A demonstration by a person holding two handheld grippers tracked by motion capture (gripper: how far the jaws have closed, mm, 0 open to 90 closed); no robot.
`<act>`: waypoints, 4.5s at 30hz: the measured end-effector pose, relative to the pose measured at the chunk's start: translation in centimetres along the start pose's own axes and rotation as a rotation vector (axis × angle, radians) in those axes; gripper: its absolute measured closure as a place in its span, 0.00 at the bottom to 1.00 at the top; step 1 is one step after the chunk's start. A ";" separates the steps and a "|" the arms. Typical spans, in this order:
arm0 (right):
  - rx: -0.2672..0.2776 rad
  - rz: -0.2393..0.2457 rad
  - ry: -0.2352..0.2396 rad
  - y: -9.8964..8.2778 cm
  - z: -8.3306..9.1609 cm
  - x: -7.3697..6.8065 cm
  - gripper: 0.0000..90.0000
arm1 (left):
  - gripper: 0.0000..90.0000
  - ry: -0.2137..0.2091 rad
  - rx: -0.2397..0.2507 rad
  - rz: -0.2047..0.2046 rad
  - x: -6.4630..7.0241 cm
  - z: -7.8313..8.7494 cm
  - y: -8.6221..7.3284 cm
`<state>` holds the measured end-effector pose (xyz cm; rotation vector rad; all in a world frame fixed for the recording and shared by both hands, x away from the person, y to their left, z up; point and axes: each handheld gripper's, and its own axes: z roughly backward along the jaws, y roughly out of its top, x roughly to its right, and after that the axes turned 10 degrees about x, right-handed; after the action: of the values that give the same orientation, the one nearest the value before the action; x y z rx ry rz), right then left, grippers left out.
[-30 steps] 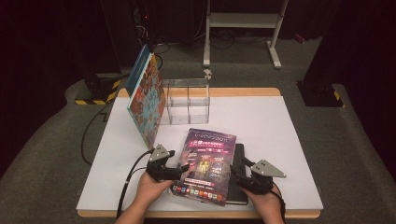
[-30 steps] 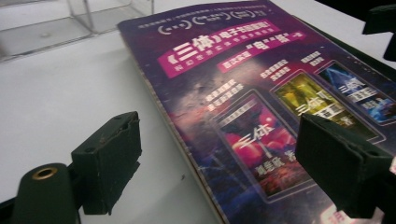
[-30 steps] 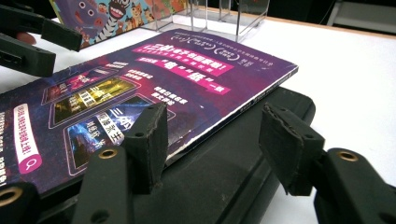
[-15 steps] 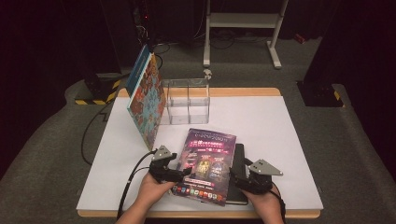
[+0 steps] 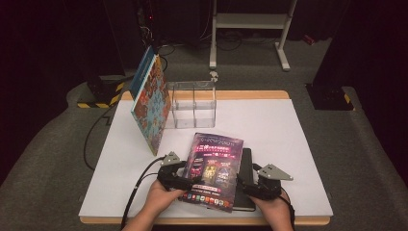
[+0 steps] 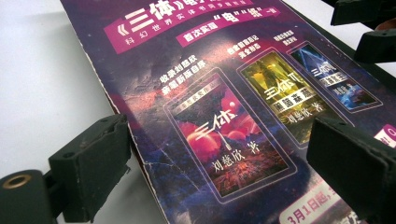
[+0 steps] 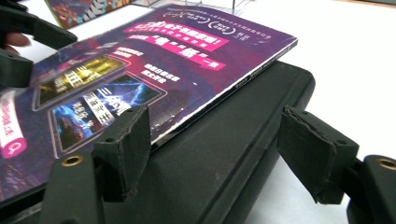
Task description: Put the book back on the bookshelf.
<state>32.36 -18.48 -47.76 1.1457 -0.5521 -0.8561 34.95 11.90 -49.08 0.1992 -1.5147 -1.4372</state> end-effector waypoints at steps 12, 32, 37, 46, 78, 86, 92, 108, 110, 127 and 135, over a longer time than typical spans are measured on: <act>0.023 0.000 -0.021 0.5 -0.3 -0.6 0.22 | 0.06 -0.029 -0.004 0.001 0.5 0.0 -0.3; 0.004 -0.016 -0.043 0.6 -0.7 -0.6 0.21 | 0.07 -0.078 0.047 -0.071 2.9 0.0 -0.9; -0.014 0.011 -0.027 0.6 -1.2 -1.2 0.21 | 0.09 -0.028 0.068 -0.053 1.6 0.2 -0.4; -0.055 0.016 -0.056 0.7 -0.5 -0.6 0.28 | 0.08 -0.021 0.056 -0.025 1.3 -0.2 -0.8; -0.016 -0.002 -0.046 0.6 -0.2 -0.7 0.30 | 0.06 -0.077 0.037 -0.039 2.7 -0.6 -1.1; -0.040 0.009 -0.058 0.6 -0.5 -0.7 0.30 | 0.07 -0.064 0.057 -0.039 2.3 -0.3 -0.8; -0.066 0.028 -0.096 0.8 0.1 -0.2 0.35 | 0.08 -0.052 0.079 -0.047 2.0 -0.1 -0.5; -0.047 0.019 -0.088 0.7 0.2 -0.3 0.34 | 0.02 -0.077 0.009 -0.001 2.4 -1.3 -0.9; -0.040 0.013 -0.083 0.7 0.2 -0.3 0.33 | 0.02 -0.088 0.013 -0.012 3.0 -1.3 -0.9; -0.069 0.050 -0.144 0.9 0.3 0.0 0.34 | 0.01 -0.140 0.013 -0.055 4.3 -1.6 -0.9; -0.063 0.048 -0.179 1.0 0.9 0.7 0.35 | 0.03 -0.205 0.005 -0.083 6.2 -2.1 -0.7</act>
<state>32.43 -19.39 -46.52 1.0005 -0.6922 -0.9341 33.04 6.01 -46.83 0.1223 -1.6929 -1.5580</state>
